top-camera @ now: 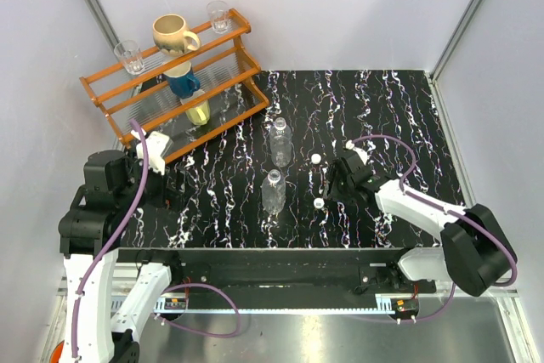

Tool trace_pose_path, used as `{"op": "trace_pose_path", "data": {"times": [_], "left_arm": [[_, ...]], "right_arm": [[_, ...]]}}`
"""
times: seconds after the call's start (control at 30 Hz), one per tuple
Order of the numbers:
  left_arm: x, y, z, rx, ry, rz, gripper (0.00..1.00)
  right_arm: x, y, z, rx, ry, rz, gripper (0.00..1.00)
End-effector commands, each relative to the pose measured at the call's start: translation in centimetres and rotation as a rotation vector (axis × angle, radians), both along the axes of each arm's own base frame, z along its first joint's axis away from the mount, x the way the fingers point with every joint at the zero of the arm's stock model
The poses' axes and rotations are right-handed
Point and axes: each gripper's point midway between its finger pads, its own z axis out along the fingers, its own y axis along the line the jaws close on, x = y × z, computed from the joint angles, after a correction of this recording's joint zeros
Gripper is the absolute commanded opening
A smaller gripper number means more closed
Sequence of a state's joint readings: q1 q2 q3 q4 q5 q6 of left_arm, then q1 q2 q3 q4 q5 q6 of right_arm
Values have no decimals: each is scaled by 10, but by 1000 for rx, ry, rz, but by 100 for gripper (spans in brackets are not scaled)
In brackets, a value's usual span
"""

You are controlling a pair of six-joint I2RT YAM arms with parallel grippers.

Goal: Screw on the bottle caps
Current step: Pick up the bottle cap from the center of the board.

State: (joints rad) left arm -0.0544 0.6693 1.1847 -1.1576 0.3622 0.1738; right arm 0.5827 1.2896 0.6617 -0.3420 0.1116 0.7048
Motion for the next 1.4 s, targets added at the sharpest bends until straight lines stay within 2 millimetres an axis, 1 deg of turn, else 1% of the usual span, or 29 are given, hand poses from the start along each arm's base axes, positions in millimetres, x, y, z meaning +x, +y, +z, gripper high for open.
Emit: {"op": "trace_pose_path", "data": {"times": [0.0, 0.2, 0.33, 0.4, 0.43, 0.63, 0.77, 0.83, 1.07, 1.2, 1.23, 1.3, 1.33, 1.37], "left_arm": [[6, 3, 5, 13, -38, 14, 99], [5, 2, 4, 8, -42, 13, 99], [4, 3, 3, 14, -44, 14, 99], [5, 4, 4, 14, -47, 15, 99], [4, 4, 4, 16, -48, 12, 99], [4, 4, 4, 16, -47, 14, 99], [3, 4, 4, 18, -53, 13, 99], [3, 4, 5, 16, -54, 14, 99], [3, 3, 5, 14, -56, 8, 99], [3, 3, 6, 15, -58, 7, 99], [2, 3, 6, 15, -60, 6, 99], [0, 3, 7, 21, -62, -1, 99], [-1, 3, 6, 28, -50, -6, 99], [-1, 4, 8, 32, -53, -5, 99]], "right_arm": [[9, 9, 1, 33, -40, 9, 58], [12, 12, -2, 17, -33, 18, 56], [9, 11, -13, -39, 2, 25, 51], [8, 14, -14, -63, 6, 35, 50], [6, 14, -18, -81, 17, 39, 49], [5, 19, -21, -120, 18, 48, 48], [5, 19, -22, -149, 15, 48, 44], [1, 16, -26, -177, 31, 52, 43], [-4, 14, -27, -194, 36, 50, 40], [-5, 16, -27, -196, 36, 55, 36], [-5, 15, -28, -203, 39, 50, 32], [-6, 14, -30, -206, 46, 46, 29], [-7, 15, -31, -206, 50, 51, 25], [-8, 14, -33, -209, 55, 51, 23]]}}
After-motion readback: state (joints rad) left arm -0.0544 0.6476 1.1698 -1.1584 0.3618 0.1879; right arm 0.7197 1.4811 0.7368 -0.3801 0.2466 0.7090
